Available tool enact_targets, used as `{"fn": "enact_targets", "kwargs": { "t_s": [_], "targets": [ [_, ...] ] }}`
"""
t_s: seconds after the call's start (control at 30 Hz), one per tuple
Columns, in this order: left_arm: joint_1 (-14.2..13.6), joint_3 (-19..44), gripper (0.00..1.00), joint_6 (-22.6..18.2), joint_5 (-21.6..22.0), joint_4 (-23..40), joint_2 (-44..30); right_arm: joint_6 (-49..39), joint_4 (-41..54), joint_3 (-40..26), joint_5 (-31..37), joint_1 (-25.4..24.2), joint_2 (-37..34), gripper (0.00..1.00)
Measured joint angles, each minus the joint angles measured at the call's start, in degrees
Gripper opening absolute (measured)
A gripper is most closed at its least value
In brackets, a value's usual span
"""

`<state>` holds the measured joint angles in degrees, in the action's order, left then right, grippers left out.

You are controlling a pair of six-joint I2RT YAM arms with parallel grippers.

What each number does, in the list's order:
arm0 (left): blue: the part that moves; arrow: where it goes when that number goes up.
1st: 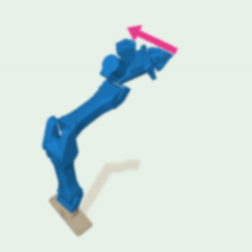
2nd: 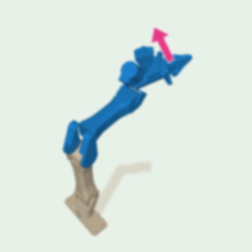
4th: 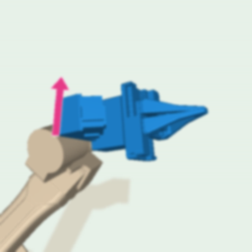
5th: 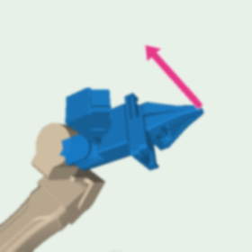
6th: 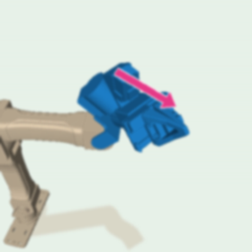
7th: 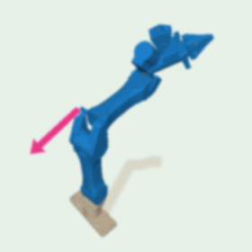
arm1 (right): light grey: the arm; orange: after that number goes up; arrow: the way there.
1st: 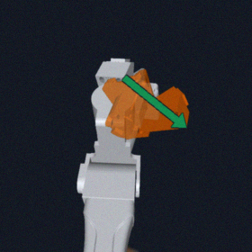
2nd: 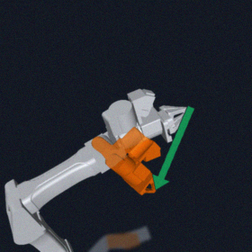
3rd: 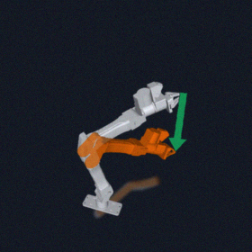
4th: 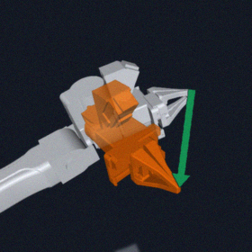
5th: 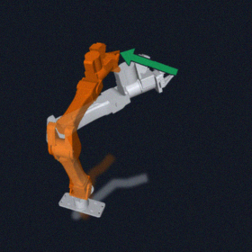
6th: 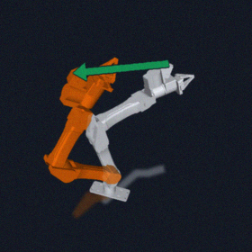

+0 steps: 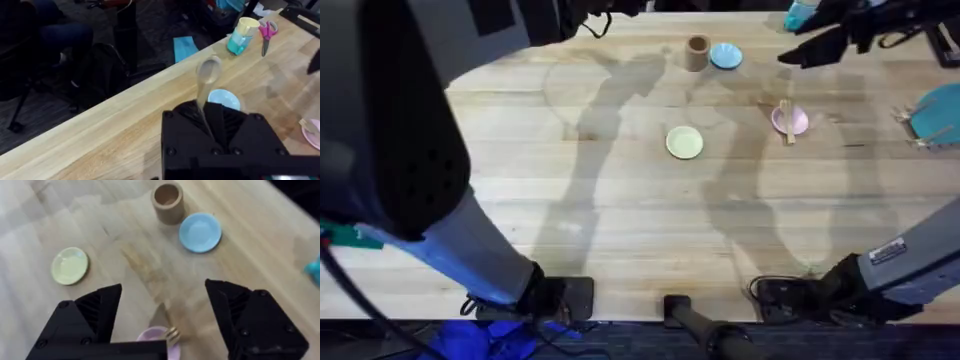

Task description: Pick up a utensil and set it on the pink plate, then put the other utensil in the container.

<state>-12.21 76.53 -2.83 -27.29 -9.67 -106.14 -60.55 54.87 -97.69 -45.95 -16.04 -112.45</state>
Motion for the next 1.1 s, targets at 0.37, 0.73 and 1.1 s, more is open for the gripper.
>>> {"fn": "enact_targets", "kwargs": {
  "t_s": [0.37,0.73,1.1],
  "targets": [
    [0.00,0.00,0.040,0.00,-1.70,-8.81,-3.84,-2.93,-11.50,-0.17,-0.55,2.72,-3.25,0.994],
    [0.05,0.02,0.041,5.10,-8.88,-24.19,-7.69,-2.96,-11.62,-0.20,-0.52,2.74,-3.27,0.995],
    [1.92,2.34,0.041,10.26,-20.21,-33.87,-15.95,-2.97,-11.64,-0.20,-0.51,2.74,-3.30,0.995]
  ]
}}
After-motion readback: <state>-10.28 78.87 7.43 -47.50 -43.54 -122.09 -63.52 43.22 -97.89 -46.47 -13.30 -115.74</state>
